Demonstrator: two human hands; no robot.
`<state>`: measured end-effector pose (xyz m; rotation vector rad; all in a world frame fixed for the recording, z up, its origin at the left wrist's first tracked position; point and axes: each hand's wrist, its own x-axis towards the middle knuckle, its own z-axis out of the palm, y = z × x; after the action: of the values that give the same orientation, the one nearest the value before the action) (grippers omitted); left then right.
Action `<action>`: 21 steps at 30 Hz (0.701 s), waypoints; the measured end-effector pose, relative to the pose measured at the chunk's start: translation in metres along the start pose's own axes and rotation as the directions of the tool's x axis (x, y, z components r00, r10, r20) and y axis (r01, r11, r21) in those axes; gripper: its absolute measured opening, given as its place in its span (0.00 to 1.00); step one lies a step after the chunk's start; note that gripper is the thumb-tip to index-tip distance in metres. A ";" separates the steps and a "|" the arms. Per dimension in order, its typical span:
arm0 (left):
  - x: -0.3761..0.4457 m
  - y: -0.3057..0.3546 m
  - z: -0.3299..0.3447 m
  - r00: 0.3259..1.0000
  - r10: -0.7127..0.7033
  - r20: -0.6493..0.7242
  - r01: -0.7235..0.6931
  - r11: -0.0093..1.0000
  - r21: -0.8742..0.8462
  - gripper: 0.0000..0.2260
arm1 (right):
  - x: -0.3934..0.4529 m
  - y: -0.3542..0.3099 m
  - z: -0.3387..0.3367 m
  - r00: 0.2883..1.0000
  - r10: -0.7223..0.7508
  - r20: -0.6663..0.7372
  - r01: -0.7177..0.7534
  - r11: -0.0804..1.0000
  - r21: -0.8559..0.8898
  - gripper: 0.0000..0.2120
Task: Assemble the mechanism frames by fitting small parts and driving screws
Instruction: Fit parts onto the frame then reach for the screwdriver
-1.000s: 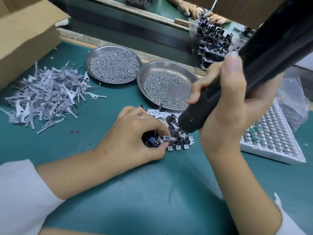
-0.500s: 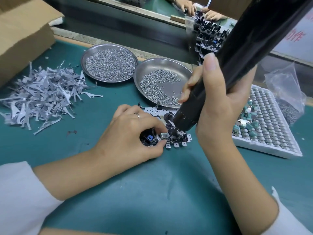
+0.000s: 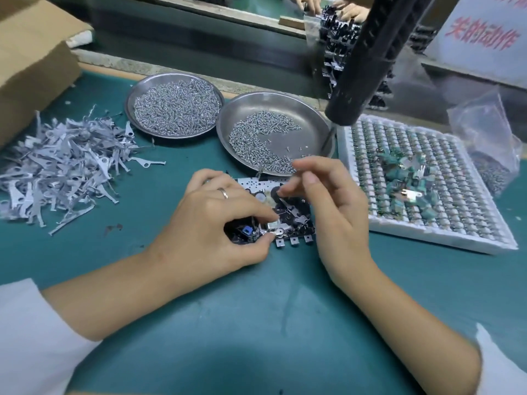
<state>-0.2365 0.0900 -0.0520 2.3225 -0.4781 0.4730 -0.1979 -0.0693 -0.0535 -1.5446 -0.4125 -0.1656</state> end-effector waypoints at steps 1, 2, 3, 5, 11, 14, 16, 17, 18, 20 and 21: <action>0.000 0.000 0.000 1.000 -0.003 0.002 0.003 1.000 0.001 0.08 | 0.002 0.001 0.000 0.997 0.054 0.055 -0.055 0.998 0.017 0.11; 0.000 0.001 0.000 1.000 -0.005 0.002 0.005 1.000 0.002 0.08 | 0.003 0.003 -0.001 0.993 0.085 0.087 -0.089 0.996 0.033 0.11; 0.000 0.001 0.000 1.000 -0.006 -0.001 0.006 1.000 0.005 0.08 | 0.004 0.003 -0.002 0.990 0.100 0.103 -0.105 0.993 0.047 0.11; -0.001 0.002 0.001 1.000 -0.017 -0.020 0.018 1.000 0.019 0.08 | 0.004 0.004 -0.003 0.986 0.106 0.128 -0.113 0.992 0.052 0.10; -0.004 0.009 0.004 0.990 -0.096 -0.101 0.095 0.995 -0.009 0.07 | 0.003 0.004 -0.003 0.974 0.128 0.188 -0.132 0.991 0.010 0.11; -0.004 0.008 0.005 0.991 -0.094 -0.095 0.091 0.995 -0.028 0.07 | 0.003 0.003 -0.004 0.972 0.135 0.194 -0.136 0.991 -0.008 0.11; -0.004 0.007 0.005 0.995 -0.066 -0.077 0.064 0.997 -0.036 0.07 | 0.003 0.003 -0.003 0.972 0.138 0.190 -0.138 0.990 -0.014 0.12; -0.003 0.006 0.005 0.997 -0.053 -0.061 0.050 0.997 -0.053 0.07 | 0.002 0.003 -0.003 0.972 0.140 0.191 -0.139 0.990 -0.019 0.12; -0.002 0.005 0.003 0.998 -0.041 -0.039 0.038 0.996 -0.078 0.07 | 0.002 0.003 -0.003 0.971 0.145 0.192 -0.143 0.989 -0.021 0.13; 0.000 0.003 0.001 1.000 -0.015 0.005 0.016 0.992 -0.125 0.07 | 0.002 0.002 -0.002 0.969 0.151 0.197 -0.152 0.988 -0.015 0.13; 0.001 0.002 0.000 1.000 -0.006 0.017 0.008 0.990 -0.138 0.07 | 0.002 0.002 -0.002 0.968 0.153 0.199 -0.154 0.988 -0.013 0.13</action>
<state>-0.2369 0.0879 -0.0505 2.1959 -0.4942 0.4051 -0.1949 -0.0713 -0.0543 -1.5897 -0.4479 0.1113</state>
